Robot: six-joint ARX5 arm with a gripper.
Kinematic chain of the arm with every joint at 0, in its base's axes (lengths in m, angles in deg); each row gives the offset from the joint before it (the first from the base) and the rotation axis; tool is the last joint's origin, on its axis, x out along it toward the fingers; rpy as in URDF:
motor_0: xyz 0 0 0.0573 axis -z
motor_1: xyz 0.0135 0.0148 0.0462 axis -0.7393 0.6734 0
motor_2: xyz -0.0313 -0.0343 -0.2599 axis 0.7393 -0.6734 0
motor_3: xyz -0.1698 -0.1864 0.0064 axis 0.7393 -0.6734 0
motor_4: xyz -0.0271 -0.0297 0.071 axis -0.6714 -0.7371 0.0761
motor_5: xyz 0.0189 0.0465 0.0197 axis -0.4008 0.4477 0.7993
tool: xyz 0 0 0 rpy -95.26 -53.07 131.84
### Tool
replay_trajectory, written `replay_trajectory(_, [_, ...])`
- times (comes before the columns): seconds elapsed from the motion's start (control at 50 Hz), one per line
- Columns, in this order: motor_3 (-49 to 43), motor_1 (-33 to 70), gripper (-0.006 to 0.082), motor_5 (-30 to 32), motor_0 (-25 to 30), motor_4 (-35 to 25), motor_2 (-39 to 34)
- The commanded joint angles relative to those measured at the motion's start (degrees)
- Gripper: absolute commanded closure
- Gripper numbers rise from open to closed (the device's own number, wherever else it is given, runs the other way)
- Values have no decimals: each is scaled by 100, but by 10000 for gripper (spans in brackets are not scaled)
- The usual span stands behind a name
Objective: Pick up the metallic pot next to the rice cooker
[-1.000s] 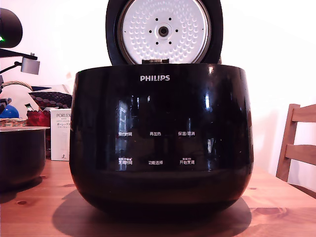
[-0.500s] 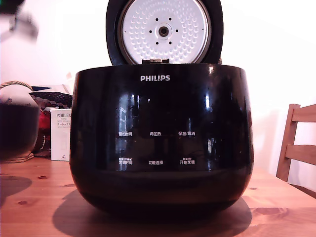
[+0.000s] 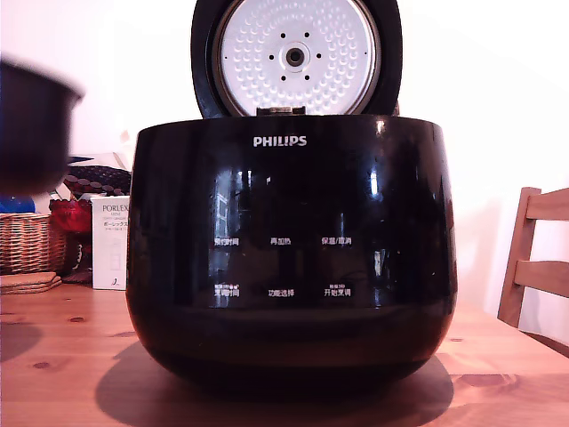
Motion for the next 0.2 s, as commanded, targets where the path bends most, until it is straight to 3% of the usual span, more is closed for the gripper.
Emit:
replay_trajectory(0.0, [105, -164, 791, -72, 74, 37, 304])
replay_trajectory(0.18, [101, -164, 791, -72, 125, 39, 466])
